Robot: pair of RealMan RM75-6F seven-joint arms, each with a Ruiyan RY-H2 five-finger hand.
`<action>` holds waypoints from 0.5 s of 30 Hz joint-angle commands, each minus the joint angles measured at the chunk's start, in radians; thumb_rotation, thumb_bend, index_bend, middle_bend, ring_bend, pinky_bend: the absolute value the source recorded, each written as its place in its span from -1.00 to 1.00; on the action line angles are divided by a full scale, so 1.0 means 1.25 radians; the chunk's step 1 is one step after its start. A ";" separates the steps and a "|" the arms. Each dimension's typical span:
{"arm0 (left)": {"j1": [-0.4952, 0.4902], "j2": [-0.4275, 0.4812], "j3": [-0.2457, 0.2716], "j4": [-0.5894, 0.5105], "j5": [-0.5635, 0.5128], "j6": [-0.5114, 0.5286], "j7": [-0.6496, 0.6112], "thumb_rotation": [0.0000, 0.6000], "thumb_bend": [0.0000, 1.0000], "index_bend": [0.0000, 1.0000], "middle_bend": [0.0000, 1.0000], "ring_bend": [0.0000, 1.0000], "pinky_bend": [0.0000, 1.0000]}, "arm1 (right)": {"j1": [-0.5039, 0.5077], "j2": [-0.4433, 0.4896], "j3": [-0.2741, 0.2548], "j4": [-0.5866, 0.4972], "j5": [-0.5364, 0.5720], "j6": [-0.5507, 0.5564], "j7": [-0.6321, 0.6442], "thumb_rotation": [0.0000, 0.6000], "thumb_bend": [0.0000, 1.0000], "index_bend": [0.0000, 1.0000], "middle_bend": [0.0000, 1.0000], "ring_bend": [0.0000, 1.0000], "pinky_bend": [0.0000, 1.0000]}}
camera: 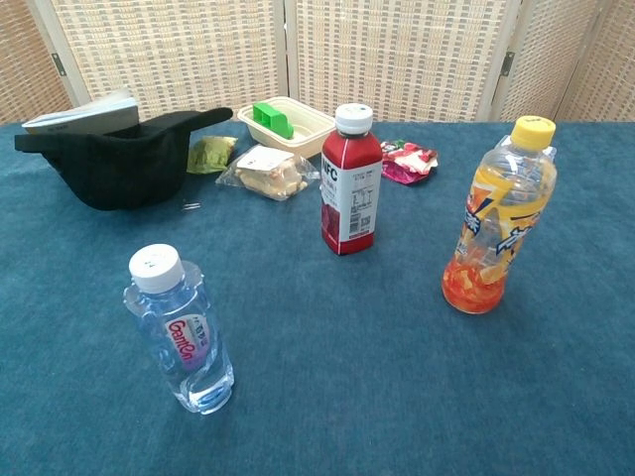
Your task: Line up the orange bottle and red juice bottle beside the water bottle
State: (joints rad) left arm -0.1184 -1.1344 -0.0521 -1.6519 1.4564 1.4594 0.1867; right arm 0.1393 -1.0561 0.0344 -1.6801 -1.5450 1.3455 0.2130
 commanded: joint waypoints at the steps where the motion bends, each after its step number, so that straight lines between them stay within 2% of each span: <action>1: 0.000 0.000 0.000 0.000 0.001 0.000 -0.001 1.00 -0.55 -1.00 -1.00 -1.00 -1.00 | 0.040 -0.006 0.002 -0.002 -0.007 -0.053 0.058 1.00 -0.86 -0.77 -0.70 -0.92 -0.76; 7: 0.000 0.002 0.000 -0.001 0.003 0.002 -0.002 1.00 -0.55 -1.00 -1.00 -1.00 -1.00 | 0.108 -0.041 0.004 0.020 -0.017 -0.146 0.173 1.00 -0.89 -0.77 -0.70 -0.92 -0.76; 15: 0.003 0.007 0.002 -0.005 0.003 0.004 -0.001 1.00 -0.55 -1.00 -1.00 -1.00 -1.00 | 0.179 -0.110 0.016 0.080 -0.023 -0.211 0.368 1.00 -0.92 -0.77 -0.70 -0.92 -0.76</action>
State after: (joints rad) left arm -0.1151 -1.1262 -0.0494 -1.6576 1.4600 1.4640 0.1854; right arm 0.3249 -1.1577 0.0479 -1.6127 -1.5695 1.1174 0.5991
